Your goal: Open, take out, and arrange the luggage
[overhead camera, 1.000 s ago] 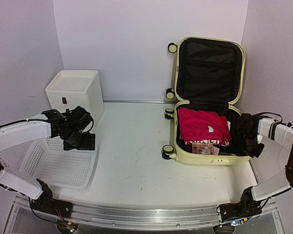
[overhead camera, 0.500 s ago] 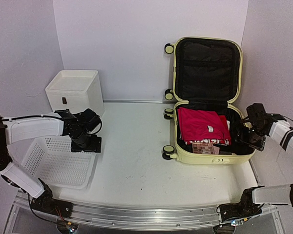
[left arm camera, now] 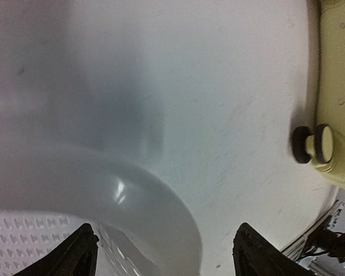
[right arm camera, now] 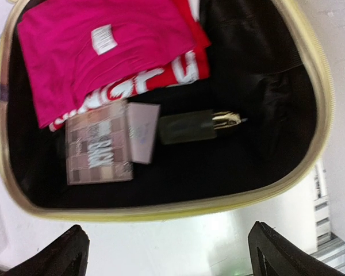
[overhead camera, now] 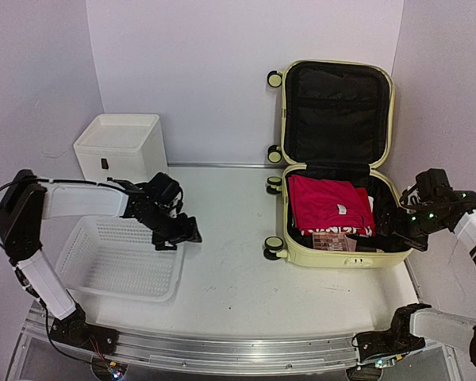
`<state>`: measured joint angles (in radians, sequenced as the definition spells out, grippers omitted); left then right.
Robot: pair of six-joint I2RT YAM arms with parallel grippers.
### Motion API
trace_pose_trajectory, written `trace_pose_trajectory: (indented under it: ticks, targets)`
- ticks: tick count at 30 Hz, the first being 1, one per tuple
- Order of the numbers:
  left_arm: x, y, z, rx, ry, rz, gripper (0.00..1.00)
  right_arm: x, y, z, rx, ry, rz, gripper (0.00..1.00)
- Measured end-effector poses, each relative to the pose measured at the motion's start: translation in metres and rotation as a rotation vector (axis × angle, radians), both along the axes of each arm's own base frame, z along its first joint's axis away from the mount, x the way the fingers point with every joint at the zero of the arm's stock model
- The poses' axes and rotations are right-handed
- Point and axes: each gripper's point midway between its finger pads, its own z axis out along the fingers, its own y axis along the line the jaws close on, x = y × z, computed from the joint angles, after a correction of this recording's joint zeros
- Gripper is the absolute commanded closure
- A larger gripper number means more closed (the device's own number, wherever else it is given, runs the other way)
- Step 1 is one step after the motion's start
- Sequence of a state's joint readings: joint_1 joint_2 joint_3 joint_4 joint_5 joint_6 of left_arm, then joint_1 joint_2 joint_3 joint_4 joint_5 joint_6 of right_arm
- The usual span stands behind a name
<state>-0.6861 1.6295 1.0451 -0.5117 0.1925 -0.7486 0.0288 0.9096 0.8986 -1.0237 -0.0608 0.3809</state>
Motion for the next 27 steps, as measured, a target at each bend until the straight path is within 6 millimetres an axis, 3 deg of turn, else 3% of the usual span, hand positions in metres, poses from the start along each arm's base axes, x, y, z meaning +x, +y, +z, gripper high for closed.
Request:
trace_pose_trajectory:
  ticks: [5,9,17,22,27]
  targets:
    - [0.062,-0.085,-0.002,-0.202,0.005,-0.031,0.2,-0.013,0.02,0.01,0.099,-0.023,0.073,0.02]
    - [0.102,-0.127,0.007,-0.278,-0.055,-0.034,0.23,-0.026,0.026,0.02,0.126,-0.06,0.099,0.02]
    - [0.16,-0.178,0.05,-0.376,-0.22,-0.037,0.32,-0.04,0.029,0.045,0.139,-0.108,0.113,0.02]
    - [0.185,-0.208,0.045,-0.423,-0.256,-0.064,0.32,-0.042,0.03,0.052,0.147,-0.114,0.119,0.02]
    - [0.19,-0.234,0.026,-0.463,-0.255,-0.16,0.28,-0.045,0.03,0.051,0.148,-0.104,0.119,0.02]
